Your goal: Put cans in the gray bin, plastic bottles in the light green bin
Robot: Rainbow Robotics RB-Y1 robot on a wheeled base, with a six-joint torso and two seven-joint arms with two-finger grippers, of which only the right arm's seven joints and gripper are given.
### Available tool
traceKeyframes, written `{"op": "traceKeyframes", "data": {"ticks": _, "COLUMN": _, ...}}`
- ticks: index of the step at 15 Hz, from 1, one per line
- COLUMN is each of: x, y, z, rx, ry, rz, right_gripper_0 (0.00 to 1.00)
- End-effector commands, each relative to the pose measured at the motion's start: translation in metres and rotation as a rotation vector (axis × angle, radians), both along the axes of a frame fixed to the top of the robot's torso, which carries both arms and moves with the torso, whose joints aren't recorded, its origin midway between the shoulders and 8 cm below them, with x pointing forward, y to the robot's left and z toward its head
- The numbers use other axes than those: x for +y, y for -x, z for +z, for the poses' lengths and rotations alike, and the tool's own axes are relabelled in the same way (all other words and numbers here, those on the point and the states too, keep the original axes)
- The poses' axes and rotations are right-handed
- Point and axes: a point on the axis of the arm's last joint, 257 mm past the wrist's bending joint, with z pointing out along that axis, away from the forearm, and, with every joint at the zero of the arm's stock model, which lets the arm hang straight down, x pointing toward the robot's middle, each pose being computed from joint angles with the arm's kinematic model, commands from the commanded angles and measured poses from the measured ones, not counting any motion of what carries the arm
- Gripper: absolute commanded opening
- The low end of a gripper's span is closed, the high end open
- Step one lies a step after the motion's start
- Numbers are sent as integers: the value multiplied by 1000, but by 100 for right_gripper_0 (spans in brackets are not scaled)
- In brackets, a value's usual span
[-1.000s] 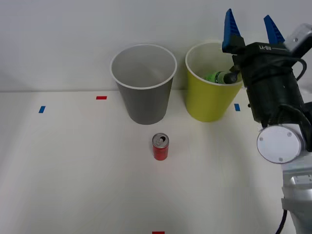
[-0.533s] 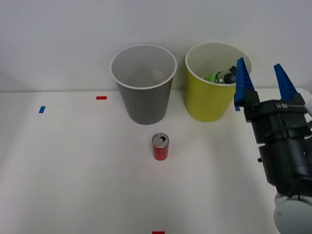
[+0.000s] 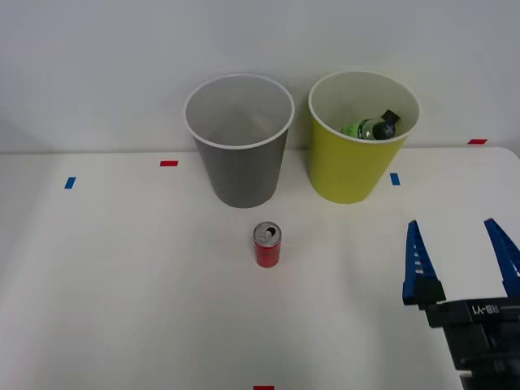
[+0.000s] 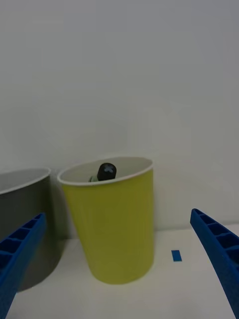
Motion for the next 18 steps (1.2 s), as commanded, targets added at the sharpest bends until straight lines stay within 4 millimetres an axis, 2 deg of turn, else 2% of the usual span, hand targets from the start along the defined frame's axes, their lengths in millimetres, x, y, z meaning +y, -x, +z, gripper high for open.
{"op": "traceKeyframes", "data": {"ticks": 1, "x": -10, "y": 36, "z": -57, "rx": 120, "ry": 94, "rz": -74, "right_gripper_0": 100}}
{"op": "traceKeyframes", "data": {"ticks": 3, "x": -22, "y": 61, "z": -92, "rx": 137, "ry": 112, "rz": -85, "right_gripper_0": 100}}
{"op": "traceKeyframes", "data": {"ticks": 6, "x": -23, "y": 96, "z": -111, "rx": 185, "ry": 37, "rz": -63, "right_gripper_0": 100}}
{"op": "traceKeyframes", "data": {"ticks": 9, "x": -24, "y": 125, "z": -121, "rx": 244, "ry": 28, "rz": -57, "right_gripper_0": 100}}
{"op": "traceKeyframes", "data": {"ticks": 12, "x": -12, "y": 136, "z": -128, "rx": 276, "ry": -44, "rz": -52, "right_gripper_0": 100}}
{"op": "traceKeyframes", "data": {"ticks": 18, "x": -12, "y": 163, "z": -140, "rx": 299, "ry": -75, "rz": -67, "right_gripper_0": 100}}
